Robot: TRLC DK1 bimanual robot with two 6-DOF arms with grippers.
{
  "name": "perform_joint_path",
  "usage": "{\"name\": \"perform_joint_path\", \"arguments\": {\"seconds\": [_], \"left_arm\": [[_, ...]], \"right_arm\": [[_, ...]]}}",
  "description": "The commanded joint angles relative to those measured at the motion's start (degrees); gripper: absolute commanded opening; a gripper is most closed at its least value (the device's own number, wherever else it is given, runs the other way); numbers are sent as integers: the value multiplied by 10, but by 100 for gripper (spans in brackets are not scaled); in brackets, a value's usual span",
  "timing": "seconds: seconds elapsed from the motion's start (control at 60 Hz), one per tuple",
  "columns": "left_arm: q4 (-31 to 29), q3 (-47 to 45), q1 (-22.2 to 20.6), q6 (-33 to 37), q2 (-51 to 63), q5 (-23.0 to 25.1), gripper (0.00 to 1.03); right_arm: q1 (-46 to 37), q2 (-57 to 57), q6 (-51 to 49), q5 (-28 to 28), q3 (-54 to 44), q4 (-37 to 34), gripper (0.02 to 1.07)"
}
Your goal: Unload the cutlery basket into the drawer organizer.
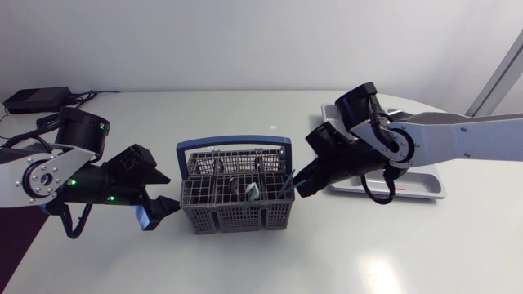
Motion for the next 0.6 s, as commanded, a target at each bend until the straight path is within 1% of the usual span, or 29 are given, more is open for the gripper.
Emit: {"name": "perform_joint_path", "arguments": {"seconds": [0.0,0.217,0.267,0.317,0.4,0.433,0.467,0.5,0.583], "left_arm": [[17,22,-3,-12,9,6,98],[31,26,3,-13,23,6,98],[31,26,6,-12,24,6,98],[31,26,9,-11,24,6,98],[31,22,15,-10,16,6,98],[30,21,24,-9,9,5,98],[30,22,29,-9,6,6,98],[29,22,32,-9,3,5,98],[22,24,43,-8,-9,6,98]], "right_arm": [[13,11,8,-9,9,5,34],[15,8,8,-10,-1,5,34],[13,3,9,-9,-2,6,36],[4,-5,7,-8,-1,4,45],[-30,-21,-4,-16,11,-19,68],[-44,-26,-7,-24,19,-31,79],[-55,-29,-10,-28,27,-41,86],[-64,-31,-13,-32,36,-51,90],[-84,-25,-15,-50,71,-82,90]]}}
